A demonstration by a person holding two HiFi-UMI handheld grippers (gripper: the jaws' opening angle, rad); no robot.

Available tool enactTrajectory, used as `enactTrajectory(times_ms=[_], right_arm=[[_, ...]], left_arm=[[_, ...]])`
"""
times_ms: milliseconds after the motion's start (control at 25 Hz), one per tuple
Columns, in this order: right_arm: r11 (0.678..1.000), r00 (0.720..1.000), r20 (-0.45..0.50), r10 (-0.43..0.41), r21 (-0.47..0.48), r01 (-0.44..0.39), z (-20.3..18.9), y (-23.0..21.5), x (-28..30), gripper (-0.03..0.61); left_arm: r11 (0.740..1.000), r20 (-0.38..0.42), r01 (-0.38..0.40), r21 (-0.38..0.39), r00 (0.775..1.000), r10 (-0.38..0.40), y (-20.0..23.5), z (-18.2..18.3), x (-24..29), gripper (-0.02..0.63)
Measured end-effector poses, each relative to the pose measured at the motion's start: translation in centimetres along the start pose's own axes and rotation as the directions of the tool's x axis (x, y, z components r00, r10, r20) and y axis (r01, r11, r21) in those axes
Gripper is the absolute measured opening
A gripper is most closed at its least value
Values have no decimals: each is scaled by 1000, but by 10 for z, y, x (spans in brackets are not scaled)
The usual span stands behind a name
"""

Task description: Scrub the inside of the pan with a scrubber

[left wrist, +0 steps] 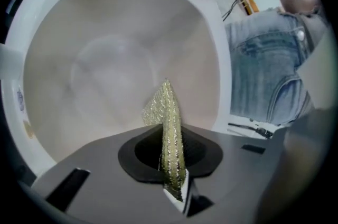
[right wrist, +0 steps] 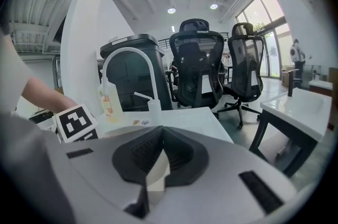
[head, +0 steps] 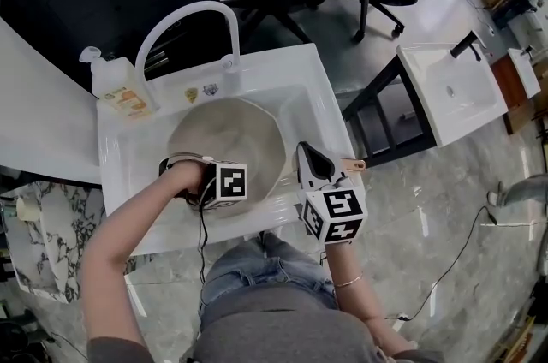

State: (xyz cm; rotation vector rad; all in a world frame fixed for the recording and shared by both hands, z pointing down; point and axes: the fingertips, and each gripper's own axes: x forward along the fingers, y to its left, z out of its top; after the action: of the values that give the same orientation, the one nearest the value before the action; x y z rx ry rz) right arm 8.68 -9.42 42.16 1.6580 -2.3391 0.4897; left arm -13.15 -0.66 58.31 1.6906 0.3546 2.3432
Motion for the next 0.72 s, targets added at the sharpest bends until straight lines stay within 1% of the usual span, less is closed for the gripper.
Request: enactTrajectory(times_ms=[40, 120, 200, 280, 360, 480, 600, 640, 720], right_arm=[[1000, 1000, -1, -2, 2, 2, 0, -1, -1, 11], [1000, 1000, -3, -6, 4, 6, -1, -2, -2, 11], [1000, 1000, -3, -12, 4, 12, -1, -4, -3, 11], [1000, 1000, -4, -19, 6, 19, -1, -7, -4, 11], [1000, 1000, -4, -24, 8, 24, -1, -9, -6, 11], [1000, 1000, -7, -27, 9, 27, -1, -9, -6, 11], [1000, 1000, -10, -23, 8, 24, -2, -9, -5, 11], [1000, 1000, -11, -22, 8, 22, -2, -9, -5, 11], [1000, 1000, -13, -19, 8, 20, -2, -9, -3, 11]], left_arm=[[999, 47, 47, -14, 998, -47, -6, 10, -2, 63], [988, 150, 146, -46, 979, -137, -18, 30, -6, 63], [974, 229, 214, -71, 954, -193, -23, 49, -12, 62], [959, 289, 268, -90, 929, -232, -24, 65, -17, 62], [937, 352, 333, -105, 894, -278, -23, 78, -22, 63], [892, 444, 435, -118, 827, -345, -21, 94, -31, 63], [844, 522, 525, -112, 753, -400, -19, 106, -41, 63], [828, 551, 552, -103, 724, -414, -18, 111, -46, 63], [795, 618, 601, -83, 657, -433, -17, 121, -58, 63]])
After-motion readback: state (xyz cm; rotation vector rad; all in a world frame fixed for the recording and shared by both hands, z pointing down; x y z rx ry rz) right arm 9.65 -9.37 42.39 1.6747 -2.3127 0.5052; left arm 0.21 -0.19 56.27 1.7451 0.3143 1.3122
